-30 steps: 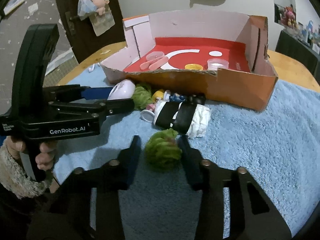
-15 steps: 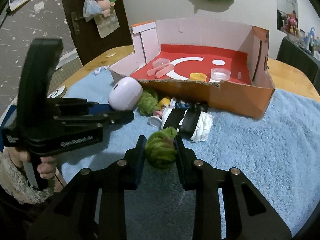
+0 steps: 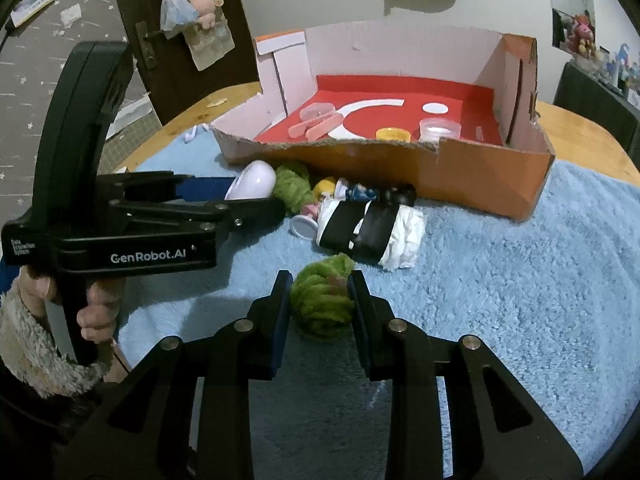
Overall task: Organize objects
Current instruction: 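Lift the pink case and green fuzzy toy off the towel with both tools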
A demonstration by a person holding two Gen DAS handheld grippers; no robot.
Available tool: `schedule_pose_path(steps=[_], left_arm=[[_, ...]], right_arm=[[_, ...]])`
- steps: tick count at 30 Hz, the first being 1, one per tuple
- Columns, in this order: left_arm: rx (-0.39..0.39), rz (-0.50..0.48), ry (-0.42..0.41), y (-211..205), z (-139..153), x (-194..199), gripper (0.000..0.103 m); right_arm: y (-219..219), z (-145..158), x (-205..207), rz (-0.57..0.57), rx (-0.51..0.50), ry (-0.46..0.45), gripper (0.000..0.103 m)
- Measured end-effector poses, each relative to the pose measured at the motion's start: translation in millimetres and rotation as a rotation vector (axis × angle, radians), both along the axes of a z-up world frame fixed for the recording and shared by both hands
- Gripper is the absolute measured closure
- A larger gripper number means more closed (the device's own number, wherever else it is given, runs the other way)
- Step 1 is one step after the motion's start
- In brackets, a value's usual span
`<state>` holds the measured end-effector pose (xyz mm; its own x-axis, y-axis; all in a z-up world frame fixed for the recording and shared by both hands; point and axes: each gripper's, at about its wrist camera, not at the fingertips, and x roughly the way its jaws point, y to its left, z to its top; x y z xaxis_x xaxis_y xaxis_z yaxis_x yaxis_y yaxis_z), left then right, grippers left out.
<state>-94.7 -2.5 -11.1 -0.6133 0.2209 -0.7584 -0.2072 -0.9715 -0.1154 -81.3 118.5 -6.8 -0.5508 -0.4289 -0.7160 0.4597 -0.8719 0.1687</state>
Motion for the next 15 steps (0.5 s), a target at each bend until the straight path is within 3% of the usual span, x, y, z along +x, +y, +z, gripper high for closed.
schedule_pose_path(steps=[6,7,8,9,13,15], left_arm=[[-0.003,-0.005,-0.004,3.2,0.0,-2.7,0.049],[-0.007,-0.007,-0.004,4.2,-0.1,-2.9,0.049],[-0.011,-0.008,-0.004,5.1,-0.4,-2.7,0.049],[-0.018,-0.007,-0.002,6.0,-0.4,-2.4,0.049],[-0.036,0.000,0.005,7.8,-0.4,-1.0,0.050],[-0.036,0.000,0.007,7.7,-0.7,-1.0,0.053]], right_arm=[[-1.0,-1.7,-0.3,0.001,0.008,0.004,0.071],[-1.4,-1.6,0.1,0.004,0.009,0.005,0.067],[-2.0,-1.4,0.9,0.010,0.007,0.004,0.054],[-2.3,-1.0,2.2,0.015,0.001,0.008,0.048],[-5.2,-1.7,3.7,0.012,0.024,0.020,0.048],[-5.0,-2.0,3.9,0.006,0.030,0.023,0.058]])
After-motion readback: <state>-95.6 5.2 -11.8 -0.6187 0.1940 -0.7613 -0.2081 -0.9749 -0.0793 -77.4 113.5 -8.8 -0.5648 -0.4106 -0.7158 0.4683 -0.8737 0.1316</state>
